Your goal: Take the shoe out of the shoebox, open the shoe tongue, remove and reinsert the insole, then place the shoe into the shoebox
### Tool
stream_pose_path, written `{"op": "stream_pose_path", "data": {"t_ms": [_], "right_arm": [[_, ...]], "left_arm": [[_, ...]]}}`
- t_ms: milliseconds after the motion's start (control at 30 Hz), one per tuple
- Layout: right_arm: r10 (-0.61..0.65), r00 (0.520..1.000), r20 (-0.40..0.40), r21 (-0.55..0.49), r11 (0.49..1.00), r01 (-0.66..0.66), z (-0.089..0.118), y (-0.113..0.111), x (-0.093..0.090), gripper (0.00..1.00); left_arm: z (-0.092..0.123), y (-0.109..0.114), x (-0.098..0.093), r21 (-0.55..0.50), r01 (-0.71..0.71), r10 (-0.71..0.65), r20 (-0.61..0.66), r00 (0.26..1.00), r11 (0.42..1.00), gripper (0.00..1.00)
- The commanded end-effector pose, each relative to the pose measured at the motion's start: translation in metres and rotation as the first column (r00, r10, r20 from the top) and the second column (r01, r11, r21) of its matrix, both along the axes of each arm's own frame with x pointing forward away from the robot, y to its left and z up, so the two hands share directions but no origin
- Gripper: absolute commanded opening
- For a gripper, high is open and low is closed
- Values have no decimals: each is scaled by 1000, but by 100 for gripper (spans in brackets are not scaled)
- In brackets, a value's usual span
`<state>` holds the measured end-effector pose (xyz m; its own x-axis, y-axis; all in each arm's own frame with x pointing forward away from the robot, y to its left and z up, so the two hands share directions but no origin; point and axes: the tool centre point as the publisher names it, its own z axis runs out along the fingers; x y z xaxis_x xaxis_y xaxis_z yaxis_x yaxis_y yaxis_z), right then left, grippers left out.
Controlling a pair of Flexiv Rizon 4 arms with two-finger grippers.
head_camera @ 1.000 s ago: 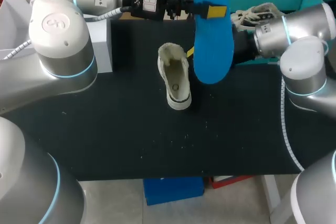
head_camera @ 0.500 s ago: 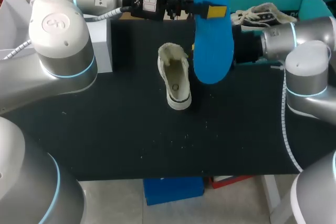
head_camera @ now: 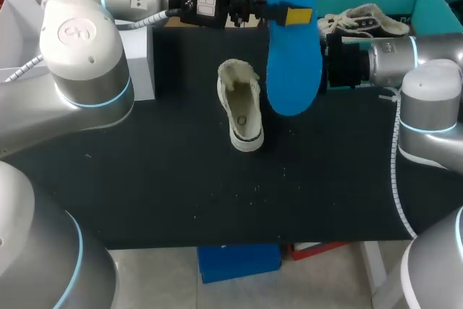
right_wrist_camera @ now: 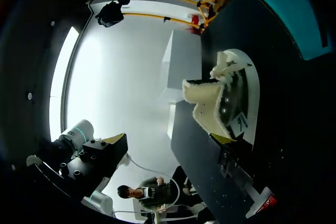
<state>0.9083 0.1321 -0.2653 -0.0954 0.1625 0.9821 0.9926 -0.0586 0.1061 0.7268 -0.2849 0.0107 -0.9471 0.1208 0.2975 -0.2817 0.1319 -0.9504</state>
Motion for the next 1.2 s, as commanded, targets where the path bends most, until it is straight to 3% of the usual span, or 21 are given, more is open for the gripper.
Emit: {"op": "stream_pose_path", "data": {"t_ms": [33, 433, 500, 567, 633, 700, 767, 1200], "right_arm": [[-5, 1000, 14, -4, 1000, 5, 10, 0, -4, 100], [-16, 999, 31, -23, 1000, 16, 21, 2, -5, 100], [-16, 999, 31, -23, 1000, 16, 21, 2, -5, 100], [-16, 999, 31, -23, 1000, 16, 21, 2, -5, 100], [-16, 999, 31, -23, 1000, 16, 21, 2, -5, 100], [-16, 999, 31, -23, 1000, 16, 21, 2, -5, 100], [-16, 999, 31, -23, 1000, 16, 21, 2, -5, 100], [-16, 999, 31, -23, 1000, 16, 21, 2, -5, 100]], "left_arm": [[-1, -1, -1, 1, -5, 5, 0, 1000, 1000, 0], [-1, -1, -1, 1, -5, 5, 0, 1000, 1000, 0], [7, -2, -4, 6, -58, 56, 216, 975, 998, 0], [6, -3, -10, 20, -114, 92, 464, 881, 993, 0], [1, -4, -17, -19, -141, 120, 639, 760, 990, 0], [-9, -6, -24, 16, -173, 108, 725, 680, 985, 0], [-23, -9, -29, 3, -214, 137, 758, 637, 977, 0], [-23, -9, -29, 3, -214, 137, 758, 637, 977, 0]]}}
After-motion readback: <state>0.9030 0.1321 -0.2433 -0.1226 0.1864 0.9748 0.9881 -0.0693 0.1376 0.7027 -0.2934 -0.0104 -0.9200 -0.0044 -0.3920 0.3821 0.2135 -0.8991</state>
